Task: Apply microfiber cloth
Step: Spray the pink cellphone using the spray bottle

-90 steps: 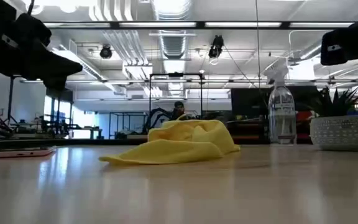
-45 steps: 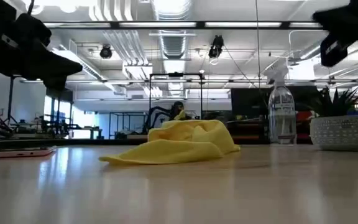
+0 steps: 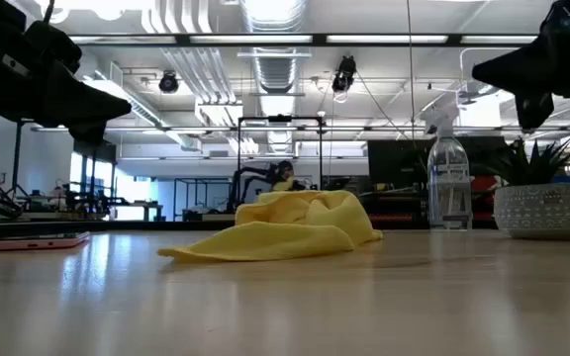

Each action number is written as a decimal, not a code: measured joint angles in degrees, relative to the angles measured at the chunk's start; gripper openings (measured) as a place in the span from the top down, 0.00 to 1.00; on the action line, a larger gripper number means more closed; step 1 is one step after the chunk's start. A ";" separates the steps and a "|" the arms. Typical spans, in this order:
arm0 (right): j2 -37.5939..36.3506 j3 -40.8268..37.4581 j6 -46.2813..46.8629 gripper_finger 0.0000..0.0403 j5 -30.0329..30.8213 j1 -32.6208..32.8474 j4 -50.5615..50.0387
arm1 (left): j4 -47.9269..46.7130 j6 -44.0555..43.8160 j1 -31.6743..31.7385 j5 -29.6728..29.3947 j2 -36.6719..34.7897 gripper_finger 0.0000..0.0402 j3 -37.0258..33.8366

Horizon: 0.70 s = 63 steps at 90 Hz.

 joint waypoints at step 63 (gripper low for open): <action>30.24 9.91 -0.21 0.99 -5.79 0.02 7.70 | 0.01 0.02 -0.01 0.00 0.00 0.95 0.02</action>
